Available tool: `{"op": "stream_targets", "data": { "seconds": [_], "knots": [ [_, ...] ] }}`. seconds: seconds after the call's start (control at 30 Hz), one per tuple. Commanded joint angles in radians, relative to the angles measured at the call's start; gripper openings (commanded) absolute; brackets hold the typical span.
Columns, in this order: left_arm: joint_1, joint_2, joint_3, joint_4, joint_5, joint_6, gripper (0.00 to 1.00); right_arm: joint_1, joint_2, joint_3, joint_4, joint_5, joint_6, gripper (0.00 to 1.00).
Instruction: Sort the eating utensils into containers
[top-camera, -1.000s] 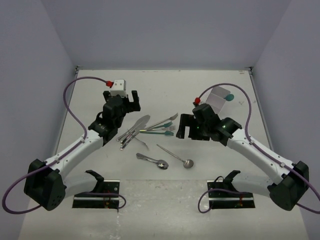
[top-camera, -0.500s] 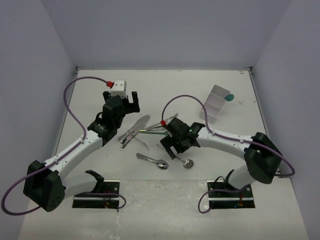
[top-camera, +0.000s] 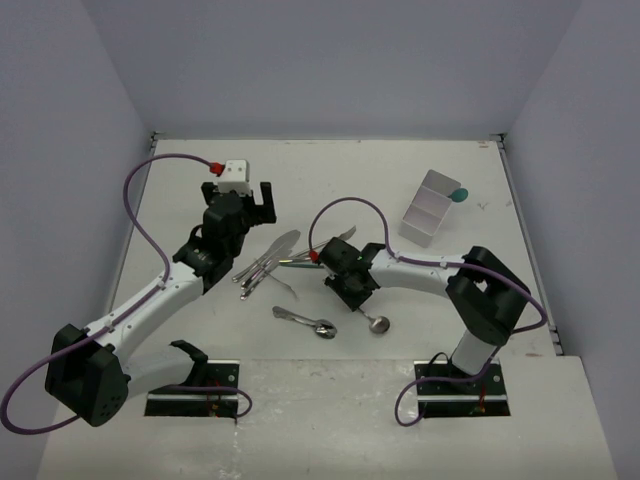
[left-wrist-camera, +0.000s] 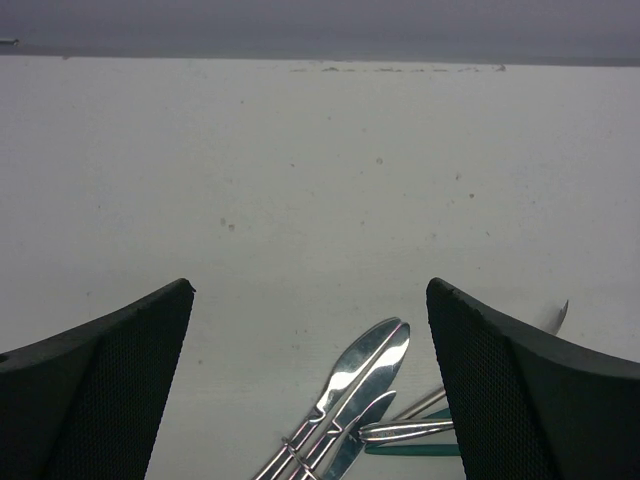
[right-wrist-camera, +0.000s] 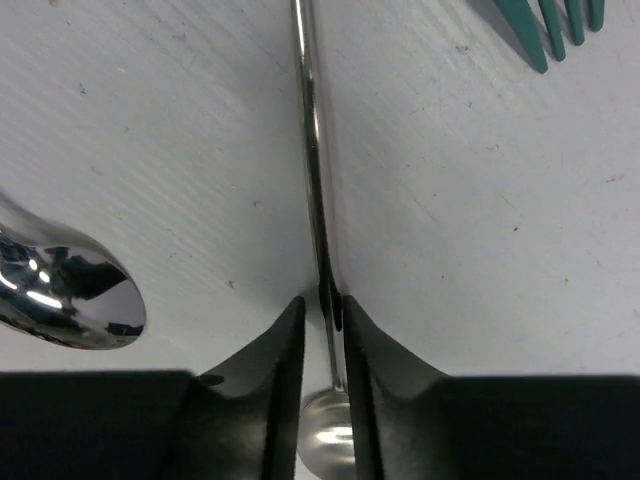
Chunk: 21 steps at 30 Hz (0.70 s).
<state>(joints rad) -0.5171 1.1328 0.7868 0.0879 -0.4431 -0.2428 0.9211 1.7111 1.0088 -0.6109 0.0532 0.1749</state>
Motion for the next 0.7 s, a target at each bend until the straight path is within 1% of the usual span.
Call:
{"op": "stream_targets", "data": {
  "seconds": [0.0,0.03,0.1,0.13,0.2,0.3,0.37,0.4,0.43,0.5,0.53,0.57,0.6,0.63,0.67],
  "knots": [
    [0.009,-0.024,-0.015,0.029,-0.046,0.026,1.0,0.002,0.025,0.019,-0.003,-0.036,-0.035,0.2],
    [0.008,-0.025,-0.017,0.029,-0.049,0.028,1.0,0.002,0.024,0.019,-0.003,-0.039,-0.044,0.1],
    [0.008,-0.028,-0.017,0.027,-0.063,0.031,1.0,0.002,0.015,0.016,-0.004,-0.015,-0.067,0.01],
    [0.009,-0.031,-0.017,0.026,-0.068,0.031,1.0,0.004,0.007,0.019,-0.007,0.005,-0.075,0.0],
    [0.008,-0.033,-0.02,0.026,-0.072,0.034,1.0,0.002,-0.033,0.037,-0.001,0.04,-0.097,0.0],
    [0.009,-0.036,-0.02,0.024,-0.08,0.037,1.0,0.001,-0.151,0.027,0.089,0.112,-0.178,0.0],
    [0.009,-0.039,-0.02,0.023,-0.083,0.037,1.0,-0.004,-0.247,0.014,0.175,0.155,-0.318,0.0],
    [0.008,-0.039,-0.02,0.023,-0.083,0.037,1.0,-0.013,-0.274,0.017,0.175,0.155,-0.357,0.0],
    [0.009,-0.039,-0.02,0.023,-0.086,0.039,1.0,-0.024,-0.294,0.025,0.201,0.195,-0.424,0.0],
    [0.009,-0.041,-0.02,0.021,-0.092,0.04,1.0,-0.086,-0.33,0.074,0.2,0.21,-0.504,0.0],
    [0.009,-0.041,-0.02,0.019,-0.097,0.042,1.0,-0.109,-0.335,0.092,0.2,0.261,-0.599,0.0],
    [0.008,-0.042,-0.018,0.018,-0.104,0.046,1.0,-0.132,-0.337,0.134,0.194,0.289,-0.653,0.0],
    [0.009,-0.045,-0.02,0.015,-0.111,0.049,1.0,-0.183,-0.331,0.158,0.182,0.319,-0.707,0.0],
    [0.009,-0.047,-0.02,0.015,-0.126,0.05,1.0,-0.206,-0.324,0.181,0.18,0.361,-0.8,0.0],
    [0.008,-0.05,-0.021,0.013,-0.132,0.051,1.0,-0.258,-0.318,0.238,0.162,0.399,-0.849,0.0]
  ]
}}
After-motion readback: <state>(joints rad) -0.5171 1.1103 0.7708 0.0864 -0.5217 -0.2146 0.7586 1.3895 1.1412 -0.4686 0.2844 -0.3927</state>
